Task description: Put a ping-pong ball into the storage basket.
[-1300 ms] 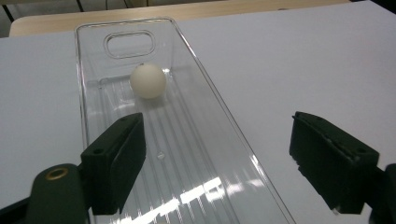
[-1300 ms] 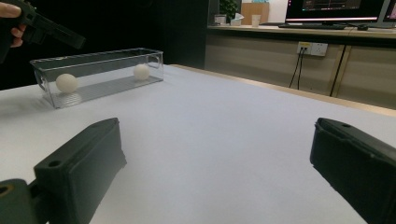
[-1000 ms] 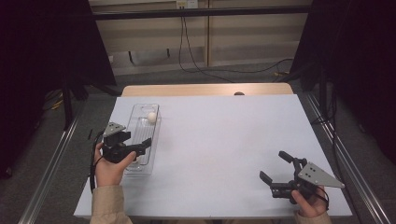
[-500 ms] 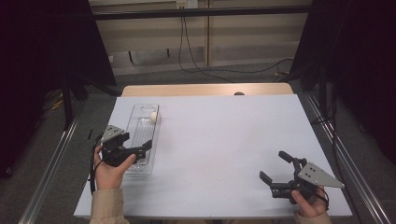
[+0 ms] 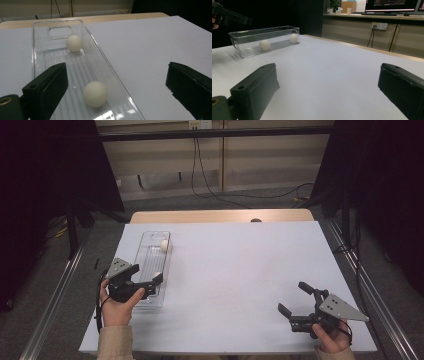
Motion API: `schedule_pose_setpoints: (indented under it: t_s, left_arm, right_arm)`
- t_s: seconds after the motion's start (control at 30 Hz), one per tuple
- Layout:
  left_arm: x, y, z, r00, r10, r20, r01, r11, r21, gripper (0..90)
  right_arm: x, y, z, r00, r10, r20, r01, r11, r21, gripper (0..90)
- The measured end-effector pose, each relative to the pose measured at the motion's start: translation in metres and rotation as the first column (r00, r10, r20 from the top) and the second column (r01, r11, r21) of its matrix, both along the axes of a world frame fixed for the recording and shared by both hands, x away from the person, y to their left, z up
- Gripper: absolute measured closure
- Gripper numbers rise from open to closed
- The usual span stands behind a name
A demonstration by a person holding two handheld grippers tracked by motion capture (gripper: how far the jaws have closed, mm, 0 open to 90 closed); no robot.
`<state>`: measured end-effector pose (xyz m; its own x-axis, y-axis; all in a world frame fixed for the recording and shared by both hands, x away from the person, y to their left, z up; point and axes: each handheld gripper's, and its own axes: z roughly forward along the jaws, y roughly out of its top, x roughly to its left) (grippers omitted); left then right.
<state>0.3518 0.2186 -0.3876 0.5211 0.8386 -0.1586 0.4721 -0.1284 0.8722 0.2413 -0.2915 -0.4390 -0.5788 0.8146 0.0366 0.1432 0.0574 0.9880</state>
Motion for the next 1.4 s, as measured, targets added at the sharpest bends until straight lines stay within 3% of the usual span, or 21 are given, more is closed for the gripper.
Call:
schedule_pose_setpoints:
  t_s: [0.67, 1.2, 1.4]
  left_arm:
    - [-0.012, 0.002, -0.005, 0.9983, 0.018, 0.055, -0.016, 0.9991, -0.039, 3.9]
    - [-0.019, 0.001, -0.014, 0.9971, -0.005, 0.076, 0.006, 0.9998, -0.021, 3.4]
    - [-0.021, 0.002, -0.017, 0.9961, -0.012, 0.087, 0.015, 0.9993, -0.033, 3.4]
  right_arm:
    - [0.0, 0.0, 0.0, 1.0, 0.0, 0.003, 0.0, 1.0, 0.0, 1.7]
    - [0.0, 0.0, 0.0, 1.0, -0.001, 0.003, 0.001, 1.0, -0.002, 1.7]
    - [0.0, 0.0, 0.0, 1.0, -0.001, 0.004, 0.001, 1.0, -0.003, 1.7]
